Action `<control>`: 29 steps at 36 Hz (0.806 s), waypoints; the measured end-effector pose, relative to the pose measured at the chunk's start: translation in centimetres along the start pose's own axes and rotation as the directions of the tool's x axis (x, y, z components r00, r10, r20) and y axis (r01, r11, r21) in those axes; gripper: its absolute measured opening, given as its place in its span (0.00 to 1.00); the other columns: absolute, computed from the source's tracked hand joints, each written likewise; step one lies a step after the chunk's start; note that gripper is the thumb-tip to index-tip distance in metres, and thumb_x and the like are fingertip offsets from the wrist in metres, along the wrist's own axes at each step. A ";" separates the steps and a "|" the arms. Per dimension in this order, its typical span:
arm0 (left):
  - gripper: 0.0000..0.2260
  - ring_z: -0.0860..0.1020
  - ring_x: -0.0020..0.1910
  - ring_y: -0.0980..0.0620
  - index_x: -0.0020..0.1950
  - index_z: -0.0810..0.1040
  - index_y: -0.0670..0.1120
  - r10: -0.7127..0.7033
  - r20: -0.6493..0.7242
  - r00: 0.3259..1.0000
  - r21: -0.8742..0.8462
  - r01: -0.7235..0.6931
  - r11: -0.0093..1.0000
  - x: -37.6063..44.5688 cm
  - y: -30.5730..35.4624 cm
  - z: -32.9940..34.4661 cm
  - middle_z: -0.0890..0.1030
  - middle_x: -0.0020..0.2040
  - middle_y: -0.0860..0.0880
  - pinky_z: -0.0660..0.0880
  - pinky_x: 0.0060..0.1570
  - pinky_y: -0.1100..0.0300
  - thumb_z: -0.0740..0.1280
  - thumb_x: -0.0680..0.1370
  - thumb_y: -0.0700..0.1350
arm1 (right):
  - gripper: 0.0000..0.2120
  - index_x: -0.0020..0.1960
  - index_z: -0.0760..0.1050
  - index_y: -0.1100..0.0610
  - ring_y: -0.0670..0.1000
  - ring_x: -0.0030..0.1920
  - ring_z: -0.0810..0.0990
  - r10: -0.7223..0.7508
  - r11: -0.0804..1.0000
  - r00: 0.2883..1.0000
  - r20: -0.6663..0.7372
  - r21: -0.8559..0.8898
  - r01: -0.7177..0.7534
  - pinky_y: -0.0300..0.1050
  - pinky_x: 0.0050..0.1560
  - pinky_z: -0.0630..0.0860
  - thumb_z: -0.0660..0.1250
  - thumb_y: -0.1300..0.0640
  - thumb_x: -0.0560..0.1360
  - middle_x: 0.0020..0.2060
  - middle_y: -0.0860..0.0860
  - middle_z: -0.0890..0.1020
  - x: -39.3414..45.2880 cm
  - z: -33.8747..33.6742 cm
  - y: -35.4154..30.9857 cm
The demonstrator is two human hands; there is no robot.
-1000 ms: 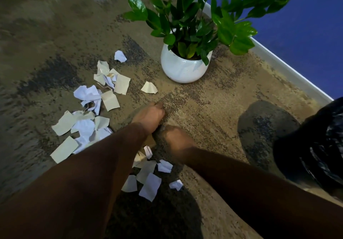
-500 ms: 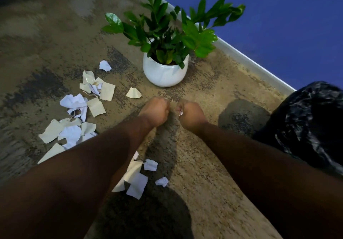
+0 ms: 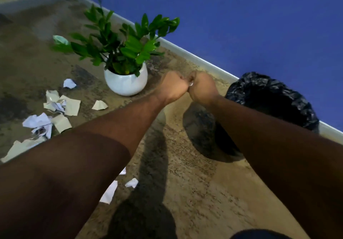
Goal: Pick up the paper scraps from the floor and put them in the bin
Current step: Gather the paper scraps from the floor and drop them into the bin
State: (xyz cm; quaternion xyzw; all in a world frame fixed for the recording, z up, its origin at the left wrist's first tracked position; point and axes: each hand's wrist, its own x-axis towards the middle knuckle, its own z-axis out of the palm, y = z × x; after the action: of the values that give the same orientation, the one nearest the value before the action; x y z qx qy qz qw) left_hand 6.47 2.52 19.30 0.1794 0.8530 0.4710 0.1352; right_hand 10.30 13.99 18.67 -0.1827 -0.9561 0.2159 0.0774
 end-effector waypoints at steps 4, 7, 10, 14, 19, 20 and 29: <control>0.08 0.72 0.33 0.53 0.42 0.82 0.38 0.083 0.087 0.993 -0.047 -0.079 0.996 0.6 3.5 2.8 0.78 0.35 0.46 0.68 0.34 0.59 0.68 0.74 0.42 | 0.10 0.48 0.81 0.56 0.58 0.48 0.81 -0.019 0.999 0.993 -0.113 -0.030 0.015 0.46 0.46 0.77 0.65 0.65 0.70 0.46 0.56 0.84 -0.2 -4.5 3.0; 0.07 0.75 0.35 0.51 0.40 0.81 0.38 0.186 0.048 0.981 0.008 -0.187 0.982 0.7 5.9 5.0 0.80 0.36 0.43 0.71 0.36 0.57 0.65 0.73 0.39 | 0.11 0.50 0.79 0.57 0.59 0.51 0.80 -0.035 0.996 0.989 -0.146 -0.086 0.022 0.49 0.48 0.77 0.64 0.67 0.71 0.48 0.57 0.84 -0.7 -7.3 5.3; 0.07 0.81 0.42 0.41 0.42 0.83 0.41 0.252 0.025 0.967 0.122 -0.253 0.960 0.8 7.9 7.4 0.84 0.41 0.40 0.78 0.41 0.50 0.65 0.74 0.38 | 0.12 0.51 0.78 0.57 0.59 0.47 0.80 -0.023 0.993 0.987 -0.156 -0.120 0.004 0.53 0.46 0.78 0.62 0.69 0.72 0.46 0.57 0.83 -1.7 -9.3 7.4; 0.06 0.82 0.45 0.42 0.45 0.83 0.45 0.303 0.008 0.953 0.177 -0.299 0.938 0.1 9.7 10.1 0.84 0.42 0.44 0.80 0.42 0.50 0.66 0.74 0.39 | 0.10 0.50 0.77 0.56 0.57 0.41 0.79 0.022 0.991 0.986 -0.167 -0.127 -0.044 0.51 0.40 0.78 0.63 0.67 0.74 0.41 0.55 0.82 -3.7 -10.9 10.3; 0.09 0.80 0.47 0.45 0.53 0.77 0.48 0.354 0.040 0.935 0.165 -0.355 0.920 -1.4 10.8 13.3 0.82 0.48 0.46 0.79 0.45 0.52 0.66 0.75 0.37 | 0.09 0.44 0.75 0.55 0.50 0.33 0.79 0.057 0.990 0.987 -0.152 -0.118 -0.075 0.45 0.30 0.76 0.64 0.68 0.73 0.34 0.49 0.80 -6.2 -11.7 13.5; 0.10 0.80 0.46 0.45 0.53 0.76 0.48 0.357 0.070 0.932 0.156 -0.363 0.919 -1.6 10.9 13.9 0.82 0.48 0.47 0.79 0.45 0.51 0.65 0.75 0.36 | 0.10 0.44 0.73 0.54 0.46 0.31 0.77 0.058 0.990 0.986 -0.157 -0.120 -0.078 0.40 0.26 0.71 0.64 0.69 0.73 0.32 0.46 0.77 -6.7 -11.7 14.0; 0.19 0.81 0.49 0.49 0.65 0.75 0.49 0.330 0.304 0.894 0.157 -0.388 0.908 -3.0 10.3 15.9 0.82 0.54 0.49 0.81 0.50 0.48 0.69 0.76 0.38 | 0.20 0.62 0.78 0.59 0.55 0.47 0.82 0.076 0.980 0.992 -0.097 -0.177 -0.093 0.50 0.47 0.81 0.67 0.70 0.71 0.51 0.55 0.84 -8.5 -12.2 16.0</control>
State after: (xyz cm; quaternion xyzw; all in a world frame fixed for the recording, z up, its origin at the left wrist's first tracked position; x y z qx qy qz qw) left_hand 17.34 18.31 19.98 0.4107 0.8238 0.3647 0.1405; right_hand 25.95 28.86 21.91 -0.2389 -0.9586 0.1228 0.0941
